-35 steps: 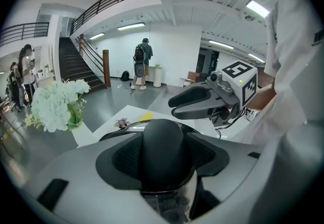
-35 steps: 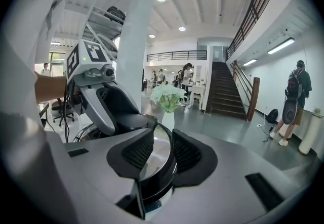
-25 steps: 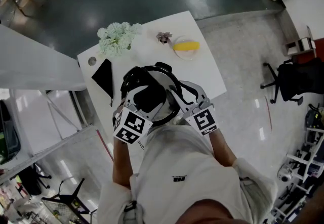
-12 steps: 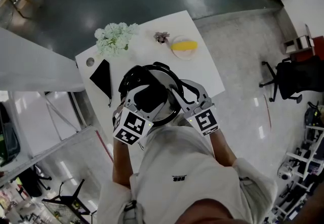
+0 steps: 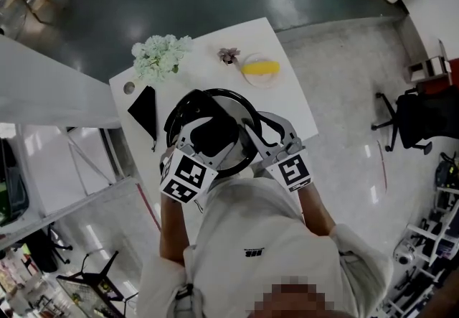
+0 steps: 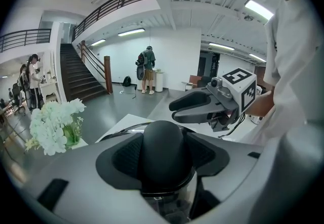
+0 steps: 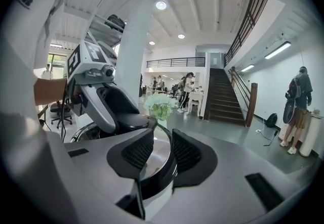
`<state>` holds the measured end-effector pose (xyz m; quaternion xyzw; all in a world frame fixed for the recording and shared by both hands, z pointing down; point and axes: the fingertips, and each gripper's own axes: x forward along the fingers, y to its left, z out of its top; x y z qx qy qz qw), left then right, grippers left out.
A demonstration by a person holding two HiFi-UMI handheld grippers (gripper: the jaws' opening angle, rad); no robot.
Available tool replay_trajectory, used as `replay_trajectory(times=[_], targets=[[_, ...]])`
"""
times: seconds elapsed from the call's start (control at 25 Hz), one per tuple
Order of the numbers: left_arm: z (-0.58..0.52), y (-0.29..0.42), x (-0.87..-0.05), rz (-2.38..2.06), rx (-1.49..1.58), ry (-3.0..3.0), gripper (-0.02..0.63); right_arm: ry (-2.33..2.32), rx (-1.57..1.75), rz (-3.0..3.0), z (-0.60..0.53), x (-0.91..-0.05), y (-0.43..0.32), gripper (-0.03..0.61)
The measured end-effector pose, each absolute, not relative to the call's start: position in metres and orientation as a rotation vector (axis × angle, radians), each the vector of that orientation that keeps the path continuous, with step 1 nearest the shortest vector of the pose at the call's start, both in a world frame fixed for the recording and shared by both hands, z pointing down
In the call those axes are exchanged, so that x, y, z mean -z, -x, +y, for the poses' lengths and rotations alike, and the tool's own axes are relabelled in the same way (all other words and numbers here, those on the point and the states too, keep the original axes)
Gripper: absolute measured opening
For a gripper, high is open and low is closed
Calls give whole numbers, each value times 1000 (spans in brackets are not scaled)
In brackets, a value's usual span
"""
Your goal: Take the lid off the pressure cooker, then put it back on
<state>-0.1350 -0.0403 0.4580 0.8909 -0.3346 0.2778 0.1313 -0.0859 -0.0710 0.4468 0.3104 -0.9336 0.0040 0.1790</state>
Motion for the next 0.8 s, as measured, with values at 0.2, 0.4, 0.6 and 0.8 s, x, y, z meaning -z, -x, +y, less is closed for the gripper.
replay_trajectory(times=[0.2,0.4,0.6,0.8], targets=[[-53,116,-456,-1005,-809,-2575,290,-862,-20,-2648,-83,-445,66,117],[-65,93,-452,-1012,-808,-2571,290,-860,-44,-2635,-94,-441,41,117],[-77,68,-451,-1010,-808,-2573,290,-859,-44,-2635,-102,-441,17,117],[-84,48,-454,-987,-822,-2573,290,-865,-58,-2637,-111,-444,-2,117]])
